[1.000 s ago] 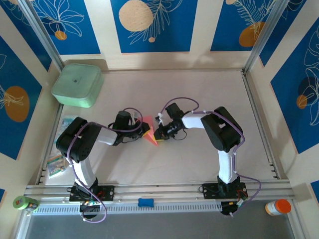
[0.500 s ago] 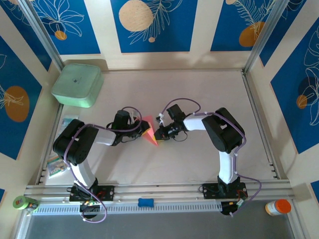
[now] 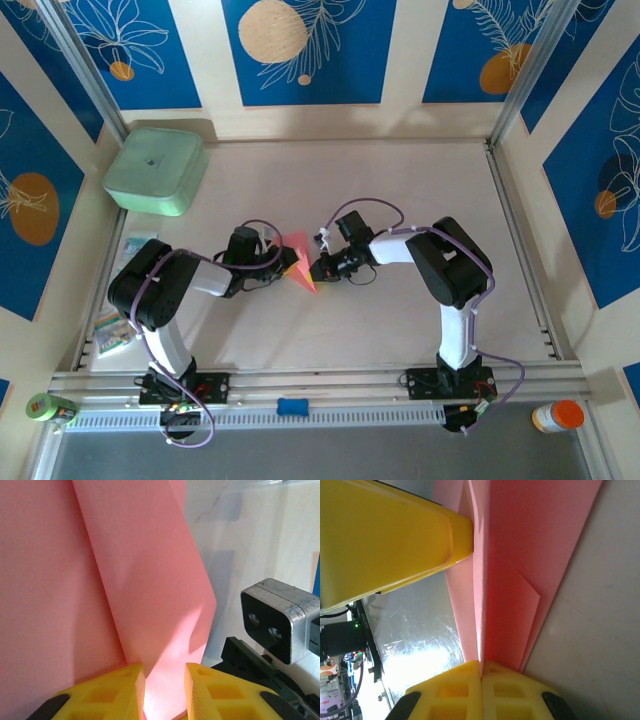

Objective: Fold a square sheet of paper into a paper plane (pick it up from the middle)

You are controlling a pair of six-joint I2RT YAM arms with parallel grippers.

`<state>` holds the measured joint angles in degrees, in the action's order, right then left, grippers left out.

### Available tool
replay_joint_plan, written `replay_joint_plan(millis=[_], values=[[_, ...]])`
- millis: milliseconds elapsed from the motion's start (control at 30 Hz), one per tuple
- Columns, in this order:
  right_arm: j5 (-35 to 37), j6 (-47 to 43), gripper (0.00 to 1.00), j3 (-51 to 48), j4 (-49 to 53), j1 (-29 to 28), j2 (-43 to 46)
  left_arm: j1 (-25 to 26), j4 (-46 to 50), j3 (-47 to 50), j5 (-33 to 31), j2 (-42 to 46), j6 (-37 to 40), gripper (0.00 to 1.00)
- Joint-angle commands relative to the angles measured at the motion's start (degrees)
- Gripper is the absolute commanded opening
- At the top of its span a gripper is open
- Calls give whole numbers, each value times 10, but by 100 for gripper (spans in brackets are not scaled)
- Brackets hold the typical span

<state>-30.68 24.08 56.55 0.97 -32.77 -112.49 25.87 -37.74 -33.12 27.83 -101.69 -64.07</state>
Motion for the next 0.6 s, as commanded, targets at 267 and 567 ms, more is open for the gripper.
replay_joint_plan(millis=[267, 567], values=[[91, 4, 0, -24, 55, 9, -30, -6, -6, 40, -43, 16, -17, 29], [82, 2, 0, -17, 64, 9, -38, 1, 5, 37, -52, 31, -14, 30]])
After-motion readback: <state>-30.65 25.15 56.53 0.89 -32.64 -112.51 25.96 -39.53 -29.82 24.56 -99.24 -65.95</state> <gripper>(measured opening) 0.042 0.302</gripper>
